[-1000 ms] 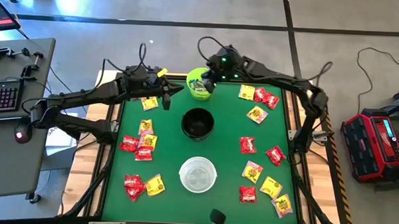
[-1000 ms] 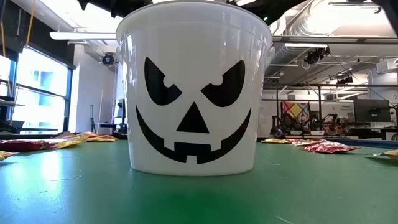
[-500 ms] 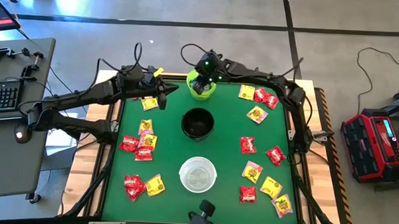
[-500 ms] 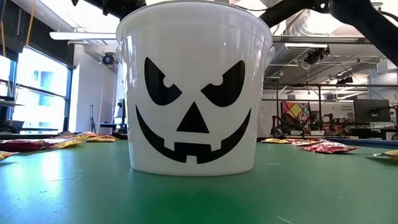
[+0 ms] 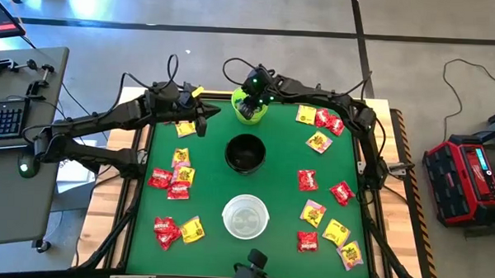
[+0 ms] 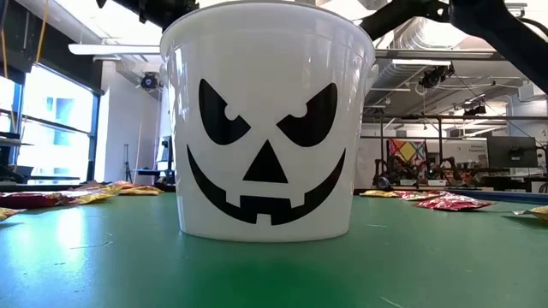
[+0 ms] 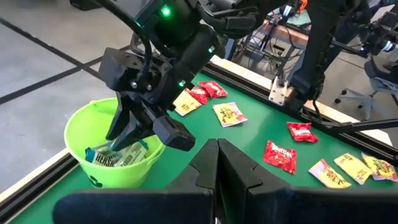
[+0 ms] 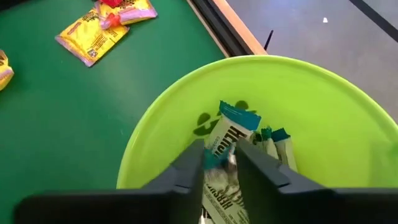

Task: Sort candy by brand, put in halloween buckets
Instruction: Put the white chocolate into the green bucket, then put the yellow chocolate into the white bucket

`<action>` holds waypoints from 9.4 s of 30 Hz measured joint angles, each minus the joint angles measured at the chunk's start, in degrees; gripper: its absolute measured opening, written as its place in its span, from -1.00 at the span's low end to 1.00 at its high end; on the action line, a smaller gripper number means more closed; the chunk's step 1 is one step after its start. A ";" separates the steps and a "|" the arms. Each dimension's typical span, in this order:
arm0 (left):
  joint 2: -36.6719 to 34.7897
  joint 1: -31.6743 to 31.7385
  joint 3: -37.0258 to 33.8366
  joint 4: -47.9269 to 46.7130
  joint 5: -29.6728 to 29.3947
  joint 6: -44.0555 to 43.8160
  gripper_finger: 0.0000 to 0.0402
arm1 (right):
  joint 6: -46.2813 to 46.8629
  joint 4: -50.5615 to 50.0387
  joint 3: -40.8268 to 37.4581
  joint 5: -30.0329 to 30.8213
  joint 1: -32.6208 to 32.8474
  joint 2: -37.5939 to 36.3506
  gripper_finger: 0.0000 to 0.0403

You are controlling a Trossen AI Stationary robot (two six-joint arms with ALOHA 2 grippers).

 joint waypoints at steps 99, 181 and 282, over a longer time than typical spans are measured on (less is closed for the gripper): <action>10.14 1.55 -22.70 -26.72 -1.85 -31.39 -0.28 | 25.75 17.22 -58.73 26.74 22.67 -61.75 -1.00; 54.93 -39.36 38.36 -27.56 0.09 -1.84 -0.94 | 17.60 14.73 -58.69 25.51 25.16 -61.64 -1.00; 20.85 -53.81 12.07 0.50 -13.77 -15.51 -1.00 | 29.21 -9.76 -59.93 -10.51 42.68 -35.36 -0.12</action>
